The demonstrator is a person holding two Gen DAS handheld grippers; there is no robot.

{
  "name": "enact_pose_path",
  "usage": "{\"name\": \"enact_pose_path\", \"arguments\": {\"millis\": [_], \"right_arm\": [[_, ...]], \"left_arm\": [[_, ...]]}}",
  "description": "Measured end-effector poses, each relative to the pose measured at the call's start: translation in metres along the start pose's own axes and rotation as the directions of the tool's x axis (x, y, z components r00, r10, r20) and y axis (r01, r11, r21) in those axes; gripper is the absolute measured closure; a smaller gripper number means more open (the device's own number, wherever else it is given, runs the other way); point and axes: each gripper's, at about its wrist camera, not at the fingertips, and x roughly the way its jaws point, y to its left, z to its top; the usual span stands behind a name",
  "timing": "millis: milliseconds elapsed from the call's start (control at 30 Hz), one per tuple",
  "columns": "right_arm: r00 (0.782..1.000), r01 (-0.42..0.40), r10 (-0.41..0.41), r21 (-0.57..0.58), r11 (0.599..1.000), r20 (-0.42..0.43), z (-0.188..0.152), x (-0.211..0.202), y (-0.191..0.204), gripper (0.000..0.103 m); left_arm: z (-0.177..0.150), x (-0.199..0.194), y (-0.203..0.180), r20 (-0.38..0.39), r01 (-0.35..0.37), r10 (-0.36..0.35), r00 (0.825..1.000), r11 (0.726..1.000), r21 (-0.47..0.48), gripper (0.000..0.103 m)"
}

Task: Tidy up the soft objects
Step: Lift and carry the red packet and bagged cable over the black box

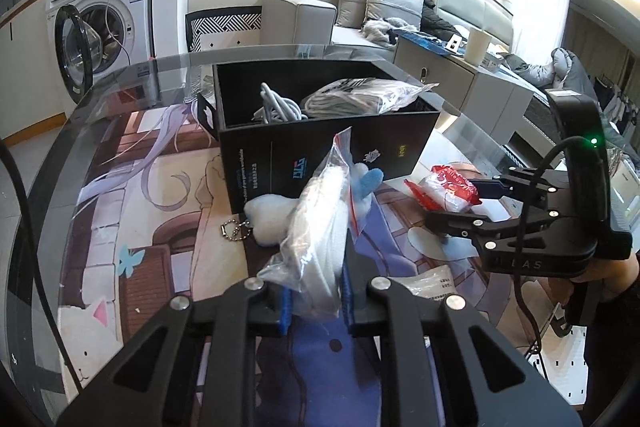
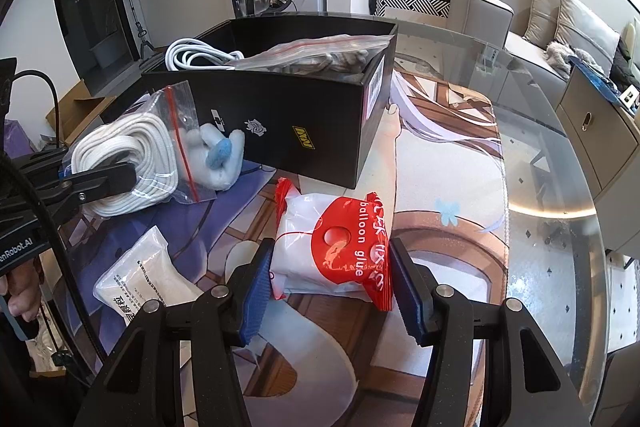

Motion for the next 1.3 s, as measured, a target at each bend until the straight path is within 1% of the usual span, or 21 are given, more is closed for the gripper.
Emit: {"name": "enact_pose_path", "arguments": {"millis": [167,433,700,1000,1300], "right_arm": [[1.000,-0.001,0.001,-0.002,1.000,0.004,0.001,-0.001,-0.001,0.048],[0.999,-0.008,0.009,-0.019,1.000,0.032,0.003,-0.011,0.002,0.050],[0.996,-0.025,0.028,-0.037,0.999,0.088,0.010,-0.033,0.006,0.050],[0.987,-0.027,0.034,-0.045,0.999,0.158,0.016,-0.063,0.010,0.050],[0.975,-0.022,0.037,-0.073,0.997,0.217,0.038,-0.087,0.013,0.050]], "left_arm": [[0.002,-0.009,0.000,0.027,0.008,-0.008,1.000,1.000,0.002,0.087],[0.008,-0.026,0.008,0.083,0.008,-0.007,0.997,1.000,-0.022,0.087],[0.016,-0.044,0.014,0.144,0.008,-0.002,0.990,0.999,-0.044,0.087],[0.031,-0.062,0.023,0.203,0.004,0.009,0.979,0.998,-0.065,0.087],[0.053,-0.065,0.027,0.254,-0.001,0.019,0.967,0.997,-0.073,0.087]]}}
